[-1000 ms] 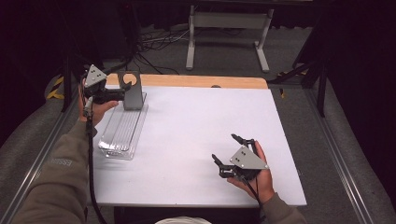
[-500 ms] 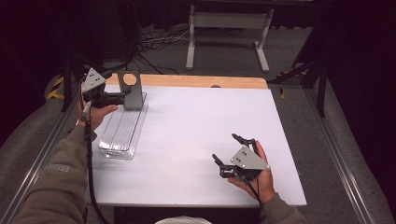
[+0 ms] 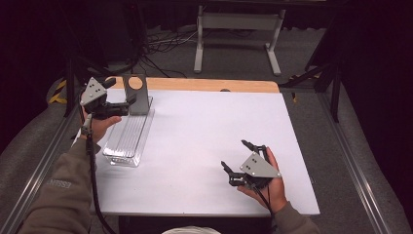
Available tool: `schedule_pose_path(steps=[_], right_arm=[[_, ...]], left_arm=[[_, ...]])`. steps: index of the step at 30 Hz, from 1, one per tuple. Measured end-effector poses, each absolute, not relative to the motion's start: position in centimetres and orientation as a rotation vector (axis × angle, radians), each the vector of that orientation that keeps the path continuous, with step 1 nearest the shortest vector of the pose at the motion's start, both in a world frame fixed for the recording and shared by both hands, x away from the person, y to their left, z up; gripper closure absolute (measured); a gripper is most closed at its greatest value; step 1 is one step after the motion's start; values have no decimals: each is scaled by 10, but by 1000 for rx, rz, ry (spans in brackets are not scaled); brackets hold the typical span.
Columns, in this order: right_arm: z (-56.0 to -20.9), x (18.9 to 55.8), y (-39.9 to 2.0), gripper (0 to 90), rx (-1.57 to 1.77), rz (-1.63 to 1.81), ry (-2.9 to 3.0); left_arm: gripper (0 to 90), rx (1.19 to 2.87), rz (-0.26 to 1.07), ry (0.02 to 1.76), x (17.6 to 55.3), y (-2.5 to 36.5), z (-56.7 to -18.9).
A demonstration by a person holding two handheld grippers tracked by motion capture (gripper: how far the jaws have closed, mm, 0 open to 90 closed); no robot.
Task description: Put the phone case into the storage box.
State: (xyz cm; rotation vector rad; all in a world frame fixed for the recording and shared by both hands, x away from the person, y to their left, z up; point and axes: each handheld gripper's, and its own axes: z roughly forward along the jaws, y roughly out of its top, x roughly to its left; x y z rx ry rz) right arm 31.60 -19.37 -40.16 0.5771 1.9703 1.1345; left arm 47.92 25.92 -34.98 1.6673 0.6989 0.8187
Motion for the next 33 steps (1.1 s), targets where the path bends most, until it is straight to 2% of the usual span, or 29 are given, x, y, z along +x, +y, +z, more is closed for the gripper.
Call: schedule_pose_path(steps=[17, 33], right_arm=[[-400, 314, -194, 127, 569, 1148, 1971], [-399, 312, -197, 128, 569, 1149, 1960]], left_arm=[[72, 1654, 762, 655, 464, 257, -354], [73, 1659, 761, 597, 444, 248, -352]])
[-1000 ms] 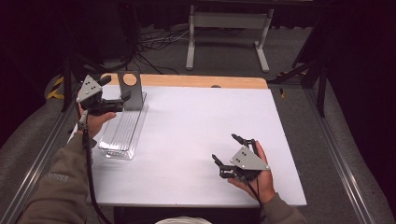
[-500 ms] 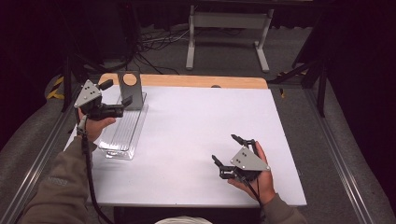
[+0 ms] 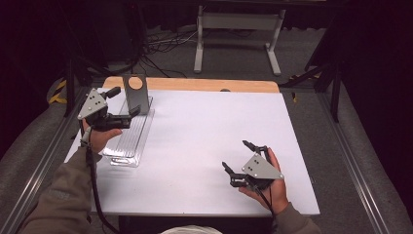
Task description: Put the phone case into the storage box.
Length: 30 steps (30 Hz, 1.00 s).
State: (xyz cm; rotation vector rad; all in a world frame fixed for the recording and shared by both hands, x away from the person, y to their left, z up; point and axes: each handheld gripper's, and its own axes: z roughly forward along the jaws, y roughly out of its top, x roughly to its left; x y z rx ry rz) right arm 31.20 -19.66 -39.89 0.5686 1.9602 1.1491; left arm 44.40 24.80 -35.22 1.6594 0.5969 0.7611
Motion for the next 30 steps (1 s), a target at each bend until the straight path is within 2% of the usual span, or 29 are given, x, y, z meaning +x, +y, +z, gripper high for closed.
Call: schedule_pose_path(steps=[30], right_arm=[[-398, 310, -196, 127, 557, 1154, 1969]], left_arm=[[70, 1668, 713, 498, 417, 230, -354]])
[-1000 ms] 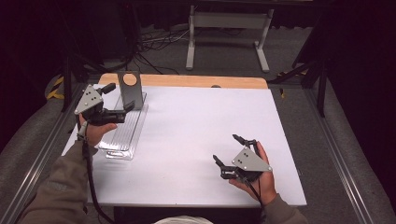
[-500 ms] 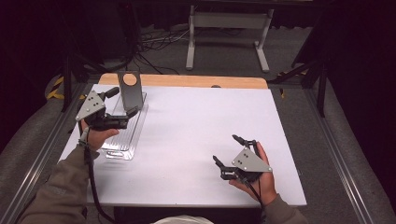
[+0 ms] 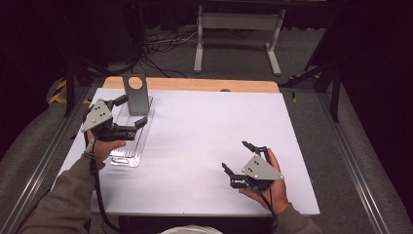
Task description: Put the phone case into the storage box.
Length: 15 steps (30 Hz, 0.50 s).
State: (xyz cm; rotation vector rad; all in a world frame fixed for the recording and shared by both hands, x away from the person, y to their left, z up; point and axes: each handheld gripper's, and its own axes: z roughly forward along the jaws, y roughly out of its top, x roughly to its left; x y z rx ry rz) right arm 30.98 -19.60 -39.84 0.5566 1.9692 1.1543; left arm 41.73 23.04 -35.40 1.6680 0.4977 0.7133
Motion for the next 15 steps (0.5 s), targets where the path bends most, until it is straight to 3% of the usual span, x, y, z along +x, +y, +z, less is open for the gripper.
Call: schedule_pose_path(steps=[15], right_arm=[[-398, 309, -196, 126, 552, 1158, 1969]], left_arm=[[62, 1661, 680, 458, 404, 223, -354]])
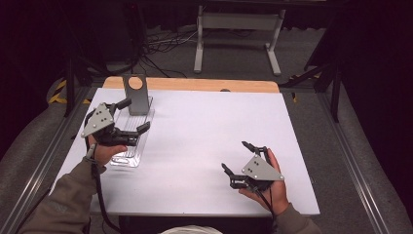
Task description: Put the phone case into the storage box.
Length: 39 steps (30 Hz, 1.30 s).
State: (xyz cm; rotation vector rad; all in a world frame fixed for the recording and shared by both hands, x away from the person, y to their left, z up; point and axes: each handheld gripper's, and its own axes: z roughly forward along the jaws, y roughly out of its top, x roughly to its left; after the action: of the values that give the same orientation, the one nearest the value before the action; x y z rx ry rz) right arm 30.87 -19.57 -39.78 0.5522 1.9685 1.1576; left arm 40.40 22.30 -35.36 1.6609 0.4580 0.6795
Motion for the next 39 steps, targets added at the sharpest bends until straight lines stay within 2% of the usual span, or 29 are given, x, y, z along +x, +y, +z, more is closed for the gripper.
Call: schedule_pose_path(steps=[39], right_arm=[[-395, 306, -196, 123, 542, 1160, 1948]], left_arm=[[40, 1697, 603, 365, 375, 204, -369]])
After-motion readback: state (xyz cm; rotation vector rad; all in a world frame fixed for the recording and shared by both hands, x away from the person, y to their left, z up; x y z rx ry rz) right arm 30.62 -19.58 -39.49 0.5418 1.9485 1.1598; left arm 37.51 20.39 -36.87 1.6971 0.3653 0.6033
